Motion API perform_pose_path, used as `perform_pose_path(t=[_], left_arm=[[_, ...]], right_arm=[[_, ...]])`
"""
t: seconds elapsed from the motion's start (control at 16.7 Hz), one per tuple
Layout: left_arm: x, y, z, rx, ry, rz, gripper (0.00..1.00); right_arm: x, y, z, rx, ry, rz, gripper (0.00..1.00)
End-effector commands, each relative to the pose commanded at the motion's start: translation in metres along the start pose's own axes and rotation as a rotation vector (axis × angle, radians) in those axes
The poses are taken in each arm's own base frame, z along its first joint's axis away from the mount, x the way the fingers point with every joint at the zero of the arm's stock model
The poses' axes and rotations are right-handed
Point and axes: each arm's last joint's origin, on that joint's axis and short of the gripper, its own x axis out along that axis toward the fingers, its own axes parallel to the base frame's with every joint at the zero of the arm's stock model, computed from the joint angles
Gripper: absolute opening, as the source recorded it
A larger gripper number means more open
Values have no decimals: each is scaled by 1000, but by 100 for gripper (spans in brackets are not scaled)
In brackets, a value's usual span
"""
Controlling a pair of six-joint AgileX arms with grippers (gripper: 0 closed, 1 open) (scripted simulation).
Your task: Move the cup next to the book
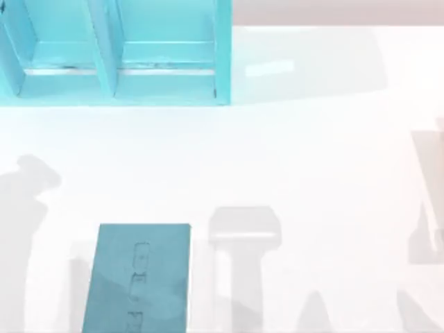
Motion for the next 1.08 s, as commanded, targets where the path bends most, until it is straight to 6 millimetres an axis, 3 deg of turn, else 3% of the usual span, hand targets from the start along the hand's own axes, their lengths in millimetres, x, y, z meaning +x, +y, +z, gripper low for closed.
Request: perform_pose_path(t=[0.3, 0.66, 0.84, 1.08], left_arm=[[58, 49, 17, 418, 242, -350, 100], [116, 79, 16, 767, 261, -761, 100], [135, 84, 15, 873, 222, -895, 100], [141, 86, 15, 915, 199, -947, 100]], right_arm=[[0, 0, 0, 0, 0, 0, 100], [0, 0, 0, 0, 0, 0, 100], [0, 0, 0, 0, 0, 0, 100], [0, 0, 0, 0, 0, 0, 100]])
